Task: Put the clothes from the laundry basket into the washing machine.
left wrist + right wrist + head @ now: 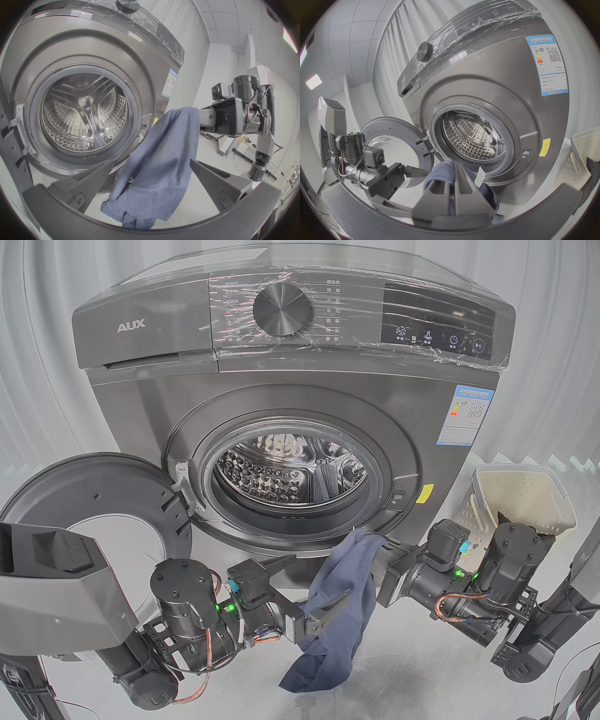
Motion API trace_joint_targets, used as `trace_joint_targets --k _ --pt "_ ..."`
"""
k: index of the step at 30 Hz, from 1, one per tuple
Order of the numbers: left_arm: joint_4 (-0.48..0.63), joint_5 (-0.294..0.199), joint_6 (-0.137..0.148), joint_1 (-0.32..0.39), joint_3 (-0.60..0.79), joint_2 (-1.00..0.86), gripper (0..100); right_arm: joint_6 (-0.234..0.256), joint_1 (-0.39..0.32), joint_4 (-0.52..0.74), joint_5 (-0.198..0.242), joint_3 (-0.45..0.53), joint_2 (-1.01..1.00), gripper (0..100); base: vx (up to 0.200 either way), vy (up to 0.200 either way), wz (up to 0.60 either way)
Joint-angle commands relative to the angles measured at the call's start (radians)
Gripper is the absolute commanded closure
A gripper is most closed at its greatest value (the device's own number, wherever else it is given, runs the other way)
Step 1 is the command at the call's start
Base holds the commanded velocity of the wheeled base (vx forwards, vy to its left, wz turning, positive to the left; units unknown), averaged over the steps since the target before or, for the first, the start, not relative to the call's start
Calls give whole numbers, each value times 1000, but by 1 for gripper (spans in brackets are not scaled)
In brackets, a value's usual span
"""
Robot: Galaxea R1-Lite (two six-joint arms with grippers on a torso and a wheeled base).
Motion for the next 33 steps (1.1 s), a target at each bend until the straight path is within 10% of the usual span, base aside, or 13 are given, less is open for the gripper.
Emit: trace_joint_targets --k 1,12,16,33 --pt "-1 -1 -1 -17 -43 47 0 0 1 17 -37 -38 32 100 0 0 0" --pt "1 2 7 -75 -107 105 0 0 16 33 -46 -74 52 100 0 0 0" --pt "4 36 56 -40 -168 162 0 0 16 33 -46 -72 51 100 0 0 0" --pt "6 56 70 61 -145 120 0 2 15 32 -46 -69 47 100 0 0 0"
